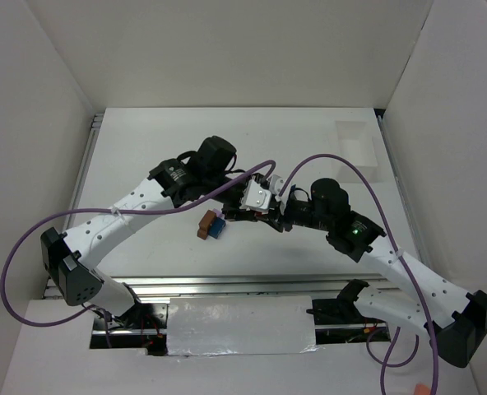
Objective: Build the wood block tower
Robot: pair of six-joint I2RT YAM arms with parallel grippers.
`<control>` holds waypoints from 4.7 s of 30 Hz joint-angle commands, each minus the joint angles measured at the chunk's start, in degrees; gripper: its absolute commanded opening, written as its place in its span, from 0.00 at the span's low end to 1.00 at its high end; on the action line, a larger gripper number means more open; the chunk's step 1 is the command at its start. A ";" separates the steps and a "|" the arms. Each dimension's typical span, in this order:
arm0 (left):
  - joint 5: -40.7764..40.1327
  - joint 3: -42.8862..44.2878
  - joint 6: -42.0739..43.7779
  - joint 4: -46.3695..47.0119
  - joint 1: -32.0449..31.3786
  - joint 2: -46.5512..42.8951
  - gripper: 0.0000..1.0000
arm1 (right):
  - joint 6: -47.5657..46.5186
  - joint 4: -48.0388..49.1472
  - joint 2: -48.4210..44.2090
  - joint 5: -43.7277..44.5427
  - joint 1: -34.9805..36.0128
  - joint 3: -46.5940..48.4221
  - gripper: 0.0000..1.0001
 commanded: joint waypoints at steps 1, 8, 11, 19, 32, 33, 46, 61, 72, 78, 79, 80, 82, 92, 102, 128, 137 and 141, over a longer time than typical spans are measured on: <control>-4.31 -1.22 -4.39 0.19 1.57 1.10 0.66 | -4.35 9.58 -2.29 -5.41 1.94 1.20 0.00; -3.86 -1.30 -4.04 0.10 1.48 1.02 0.38 | -3.65 7.66 0.96 -4.36 2.21 4.26 0.01; -5.27 -1.74 -3.25 0.01 1.48 0.66 0.31 | -2.68 6.94 2.02 -3.75 2.29 5.59 0.02; -6.33 -3.50 -2.63 1.60 1.48 -0.30 0.00 | -1.09 9.32 0.17 -2.78 1.86 4.01 0.24; -0.18 -5.87 10.79 -1.56 14.31 -2.76 0.00 | 3.38 4.22 -5.71 0.91 -2.89 -2.49 1.00; 0.52 -6.05 12.82 -4.18 16.06 -2.85 0.00 | 3.82 3.96 -7.28 1.44 -3.33 -2.93 1.00; 9.75 -8.06 54.56 -32.59 28.90 1.19 0.00 | 3.57 1.76 -4.58 -1.10 -10.10 -0.04 1.00; 12.30 -6.23 58.98 -30.92 30.22 9.53 0.00 | 4.97 3.95 1.58 1.88 -9.92 2.78 1.00; 12.48 -5.44 56.70 -28.73 28.20 14.20 0.00 | 5.23 5.01 0.44 6.54 -8.96 2.43 1.00; 13.18 -6.58 56.34 -27.67 28.11 14.55 0.00 | 5.76 5.10 0.17 7.59 -7.90 1.99 1.00; 13.27 -6.49 56.17 -27.58 28.11 14.72 0.00 | 5.85 5.10 0.17 7.94 -7.73 1.99 1.00; 13.18 -6.40 55.91 -27.50 28.11 14.99 0.00 | 5.94 4.92 0.26 8.21 -7.38 1.99 1.00; 13.01 -6.23 55.73 -27.58 28.11 15.60 0.00 | 5.94 4.83 0.26 8.91 -7.03 2.16 1.00; 13.54 -6.67 55.03 -26.70 28.29 17.18 0.00 | 5.59 3.87 1.75 11.37 -5.44 3.04 1.00; 13.36 -5.09 55.46 -27.76 28.73 20.17 0.00 | 5.41 2.72 2.55 13.39 -4.39 4.18 1.00; 14.50 -4.91 55.46 -26.44 29.70 21.67 0.00 | 5.23 0.71 4.13 16.56 -1.93 6.03 1.00; 13.80 -5.17 55.64 -26.44 29.61 22.02 0.00 | 4.97 -0.44 4.57 17.53 -1.22 7.00 1.00; 13.18 -5.61 56.52 -26.62 29.70 22.02 0.00 | 4.71 -1.05 4.74 17.62 -1.05 7.35 1.00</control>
